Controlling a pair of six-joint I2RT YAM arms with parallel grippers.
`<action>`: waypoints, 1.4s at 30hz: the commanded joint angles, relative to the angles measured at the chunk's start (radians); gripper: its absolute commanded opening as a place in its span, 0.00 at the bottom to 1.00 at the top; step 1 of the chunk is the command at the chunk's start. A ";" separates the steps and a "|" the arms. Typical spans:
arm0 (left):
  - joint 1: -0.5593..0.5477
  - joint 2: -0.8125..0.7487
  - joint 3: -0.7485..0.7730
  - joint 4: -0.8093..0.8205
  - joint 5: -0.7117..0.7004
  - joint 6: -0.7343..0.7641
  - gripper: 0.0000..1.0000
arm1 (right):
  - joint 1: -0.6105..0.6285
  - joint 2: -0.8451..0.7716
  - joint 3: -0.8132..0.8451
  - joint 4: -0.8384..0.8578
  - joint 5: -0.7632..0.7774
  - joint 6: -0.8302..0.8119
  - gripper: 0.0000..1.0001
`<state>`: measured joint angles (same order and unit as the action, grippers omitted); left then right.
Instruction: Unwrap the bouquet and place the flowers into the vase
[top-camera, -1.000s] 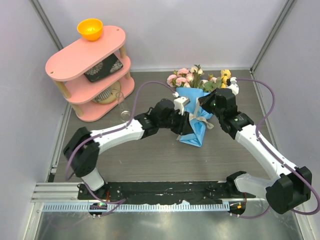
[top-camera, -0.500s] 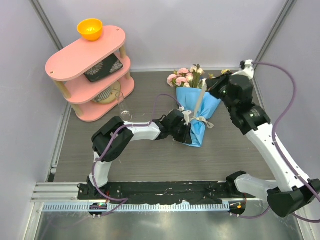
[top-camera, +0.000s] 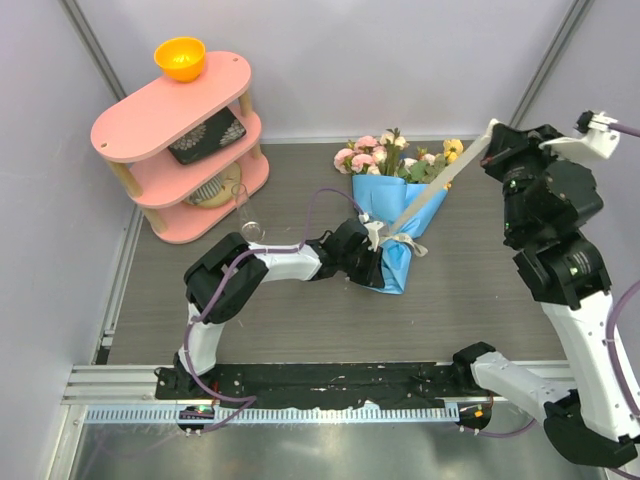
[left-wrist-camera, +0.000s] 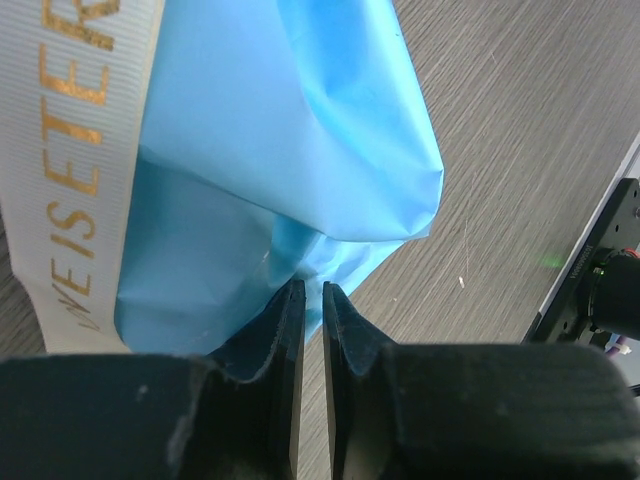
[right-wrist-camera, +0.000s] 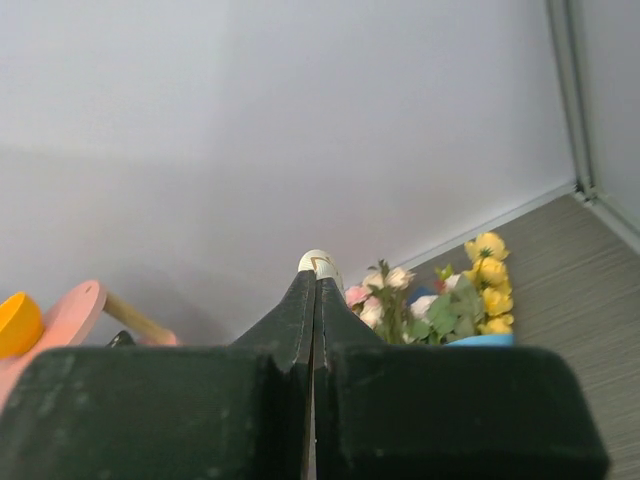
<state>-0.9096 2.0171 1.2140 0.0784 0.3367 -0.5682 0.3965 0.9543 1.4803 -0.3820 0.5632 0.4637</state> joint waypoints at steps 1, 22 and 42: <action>-0.005 0.026 0.044 0.057 0.024 -0.004 0.16 | 0.002 -0.095 0.008 0.138 0.184 -0.180 0.01; -0.018 0.040 0.105 0.055 0.051 -0.018 0.17 | 0.002 -0.328 -0.187 0.695 0.698 -0.628 0.01; -0.020 0.063 0.133 0.043 0.073 -0.028 0.22 | 0.002 -0.230 -0.003 0.745 0.615 -0.709 0.01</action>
<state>-0.9237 2.0918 1.3087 0.1032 0.3893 -0.5961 0.3973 0.7029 1.4773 0.2996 1.2041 -0.2050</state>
